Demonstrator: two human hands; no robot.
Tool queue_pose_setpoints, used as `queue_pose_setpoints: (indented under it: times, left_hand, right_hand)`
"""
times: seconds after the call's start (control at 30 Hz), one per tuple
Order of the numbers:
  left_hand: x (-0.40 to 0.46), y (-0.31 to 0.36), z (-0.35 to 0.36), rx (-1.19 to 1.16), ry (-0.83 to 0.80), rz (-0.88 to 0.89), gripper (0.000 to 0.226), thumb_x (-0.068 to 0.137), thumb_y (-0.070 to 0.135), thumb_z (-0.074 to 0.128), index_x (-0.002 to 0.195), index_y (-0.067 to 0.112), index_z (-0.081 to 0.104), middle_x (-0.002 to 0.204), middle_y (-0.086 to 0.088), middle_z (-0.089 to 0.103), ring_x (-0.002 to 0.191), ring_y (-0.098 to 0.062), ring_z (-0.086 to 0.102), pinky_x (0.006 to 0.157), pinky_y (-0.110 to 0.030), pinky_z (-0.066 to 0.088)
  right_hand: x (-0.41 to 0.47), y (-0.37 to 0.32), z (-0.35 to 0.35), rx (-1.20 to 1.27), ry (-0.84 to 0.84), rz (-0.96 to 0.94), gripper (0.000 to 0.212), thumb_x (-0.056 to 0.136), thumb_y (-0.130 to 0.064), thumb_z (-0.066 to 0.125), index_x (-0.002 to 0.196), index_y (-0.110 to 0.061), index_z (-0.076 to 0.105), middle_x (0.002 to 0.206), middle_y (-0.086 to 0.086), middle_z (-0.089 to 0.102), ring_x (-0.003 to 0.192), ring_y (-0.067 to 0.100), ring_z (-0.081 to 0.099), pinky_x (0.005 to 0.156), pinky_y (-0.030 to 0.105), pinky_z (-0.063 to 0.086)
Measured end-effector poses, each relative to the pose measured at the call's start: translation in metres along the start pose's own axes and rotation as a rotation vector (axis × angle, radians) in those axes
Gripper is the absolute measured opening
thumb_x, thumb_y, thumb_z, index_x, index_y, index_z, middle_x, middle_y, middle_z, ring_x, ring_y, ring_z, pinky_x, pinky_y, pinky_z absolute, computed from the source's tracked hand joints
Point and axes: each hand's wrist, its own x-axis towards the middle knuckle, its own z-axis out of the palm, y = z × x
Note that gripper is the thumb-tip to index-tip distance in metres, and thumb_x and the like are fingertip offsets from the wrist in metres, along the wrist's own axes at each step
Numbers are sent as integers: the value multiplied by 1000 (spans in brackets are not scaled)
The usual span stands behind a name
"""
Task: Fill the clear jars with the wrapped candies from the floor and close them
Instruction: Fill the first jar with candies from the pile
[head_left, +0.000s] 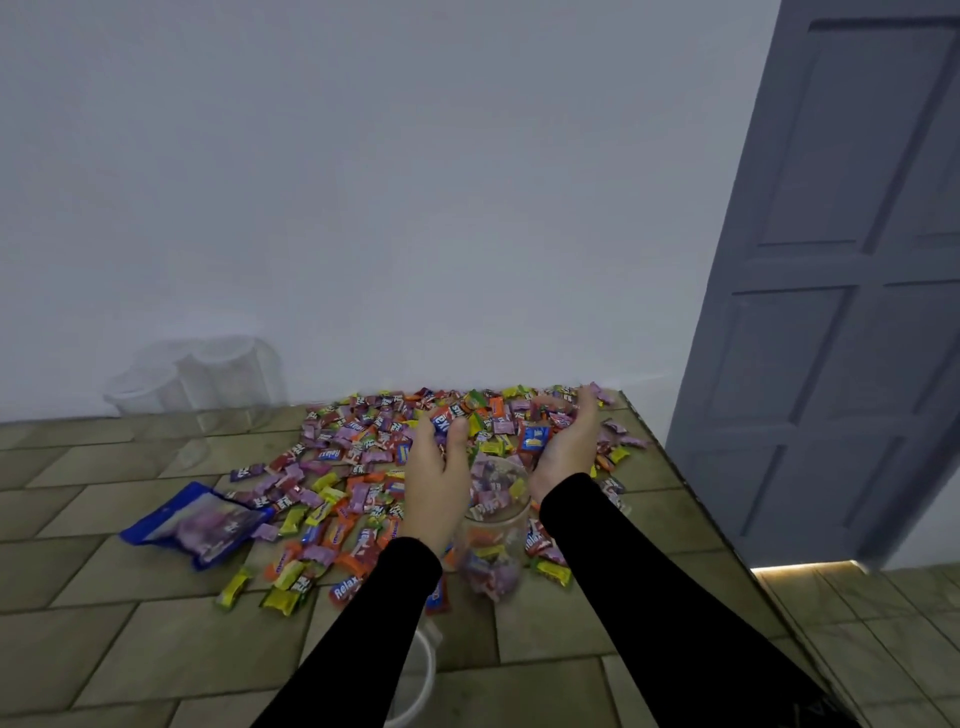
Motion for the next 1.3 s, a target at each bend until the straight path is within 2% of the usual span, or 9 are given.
queue_pose_setpoints:
  times: [0.2,0.27,0.33,0.5,0.83,0.93,1.07,1.23,1.3]
  left_hand:
    - [3,-11,2,-71,-9,-39,60,99,43,42,148,11,30,151,-7,37,140,-21,33,111,-33,31]
    - [3,-16,4,-77,-5,-19,34,99,42,46,112,12,53,110,-17,55,104,-32,53,90,-48,42]
    - [0,-16,5,-80,16,40,30,98,30,51,73,20,38,70,-2,34,65,-21,34,66,-43,30]
    - [-1,-16,8,-122,45,146,32,79,30,49,70,2,38,59,3,23,54,-14,19,57,-38,19]
    - [-5,-20,6,-236,-23,193,11,84,0,56,83,10,59,74,1,53,60,-1,46,57,-14,39]
    - [-2,-25,6,-230,-37,235,3,84,18,61,84,15,59,74,6,54,66,-4,49,63,-18,41]
    - [0,-31,5,-292,-13,283,24,85,39,59,92,16,60,86,-1,59,79,-20,57,71,-33,48]
    - [-2,-61,13,-314,14,53,18,101,20,50,113,27,61,106,11,66,103,-9,62,88,-30,50]
    - [-4,-58,14,-452,-60,-123,31,99,39,43,112,22,65,104,5,72,101,-20,64,91,-43,51]
  right_hand:
    - [-2,7,-4,-4,-15,-57,56,97,-52,40,64,-12,61,69,3,60,40,12,51,42,24,42]
    - [-3,8,-3,-3,-3,-68,57,98,-51,40,61,-13,62,68,3,60,40,13,50,40,23,41]
    - [-6,8,-3,-12,9,-74,59,98,-50,40,57,-15,63,64,3,59,40,14,48,36,22,40]
    - [-11,7,0,-14,0,-127,67,100,-48,36,48,-17,66,61,3,62,39,13,48,35,19,38]
    - [-8,12,1,-52,56,-165,63,100,-46,39,52,-14,64,67,6,61,41,13,48,35,19,38]
    - [-10,11,2,-71,51,-184,63,100,-45,39,51,-16,64,66,4,63,41,13,47,36,19,38]
    - [-13,8,4,-78,30,-198,69,101,-41,39,41,-21,65,57,-3,64,37,10,48,36,19,39]
    - [-15,11,7,-98,0,-190,63,102,-36,39,48,-16,64,57,1,62,36,8,50,36,18,39]
    - [-16,13,7,-146,-20,-222,65,103,-35,38,46,-18,66,60,0,62,39,10,46,42,22,39]
